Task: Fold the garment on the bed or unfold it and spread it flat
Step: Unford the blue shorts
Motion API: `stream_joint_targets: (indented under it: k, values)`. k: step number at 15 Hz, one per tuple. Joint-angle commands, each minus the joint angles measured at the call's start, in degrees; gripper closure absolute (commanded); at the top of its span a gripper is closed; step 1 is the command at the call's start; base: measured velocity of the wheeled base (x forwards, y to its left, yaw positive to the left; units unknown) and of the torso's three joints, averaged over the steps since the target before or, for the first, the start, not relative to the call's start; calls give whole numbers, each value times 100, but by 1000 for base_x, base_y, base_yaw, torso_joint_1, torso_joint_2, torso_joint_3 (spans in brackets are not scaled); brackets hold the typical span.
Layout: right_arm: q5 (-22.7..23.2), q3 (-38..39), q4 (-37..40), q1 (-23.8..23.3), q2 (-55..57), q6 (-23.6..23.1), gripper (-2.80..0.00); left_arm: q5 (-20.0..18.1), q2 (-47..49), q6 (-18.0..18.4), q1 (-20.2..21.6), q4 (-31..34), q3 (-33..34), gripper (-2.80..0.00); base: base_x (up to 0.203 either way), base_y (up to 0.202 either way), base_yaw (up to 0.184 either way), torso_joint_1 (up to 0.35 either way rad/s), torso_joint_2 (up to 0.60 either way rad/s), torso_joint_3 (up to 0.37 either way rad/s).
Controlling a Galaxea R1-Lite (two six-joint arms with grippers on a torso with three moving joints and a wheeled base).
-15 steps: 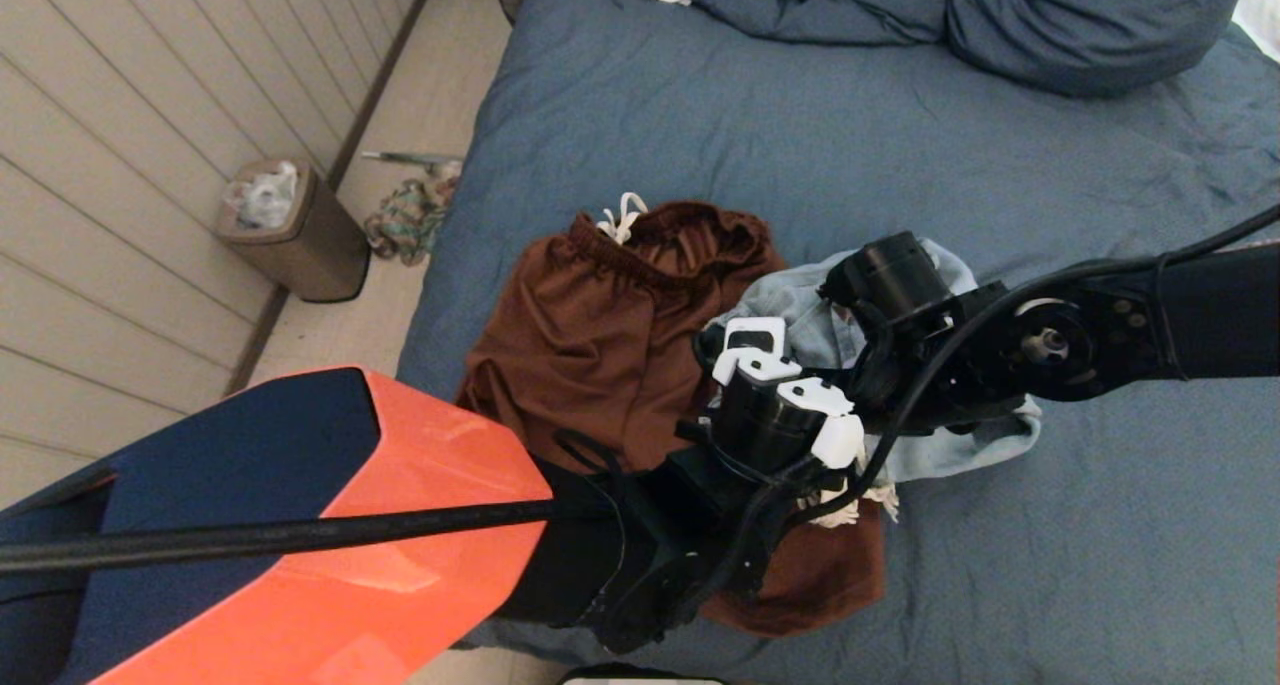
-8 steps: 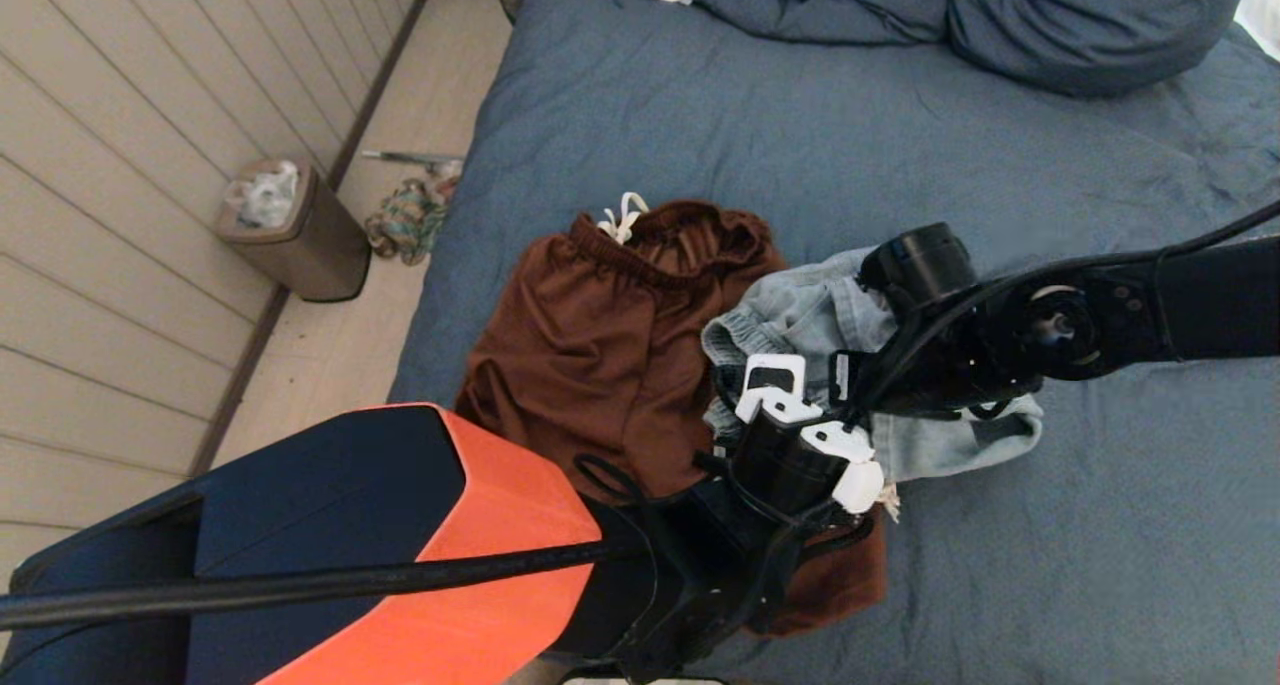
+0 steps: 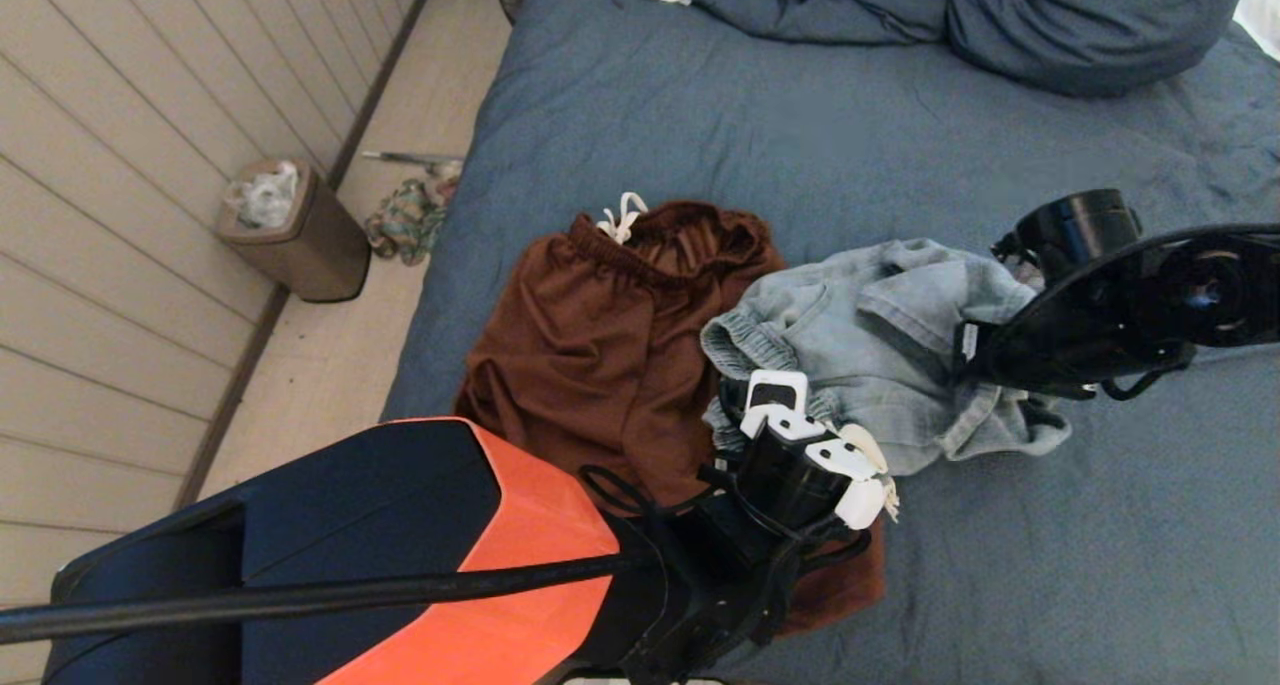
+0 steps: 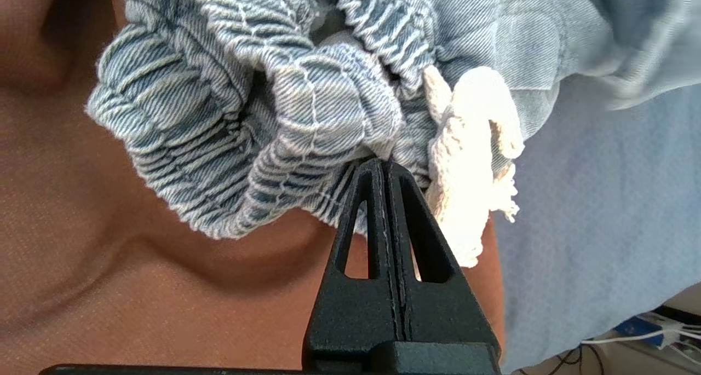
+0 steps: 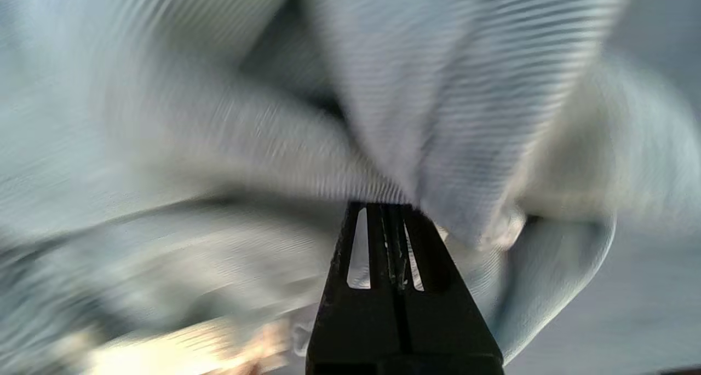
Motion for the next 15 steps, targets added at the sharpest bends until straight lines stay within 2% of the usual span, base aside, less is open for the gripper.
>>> stream_joint_targets:
  k: [1, 6, 9, 12, 15]
  values:
    - [230, 45, -64, -793, -73, -191, 0, 15, -4, -15, -2, -22, 5, 0, 0, 0, 0, 0, 0, 0]
    - [927, -7, -592, -2672, 129, -1059, 0, 23, 57, -24, -2, -31, -4, 0, 0, 0, 0, 0, 0, 0]
    - [1547, -241, -733, -3710, 309, -1269, 0, 23, 40, -15, 7, -126, 14, 0, 0, 0, 0, 0, 0, 0]
    - [1978, -316, -749, -4401, 357, -1471, 0, 37, -20, -15, 7, -128, 31, 0, 0, 0, 0, 0, 0, 0]
    - [2365, -276, -698, -4568, 44, -1457, 0, 188, -391, -7, 7, -127, 43, 0, 0, 0, 0, 0, 0, 0]
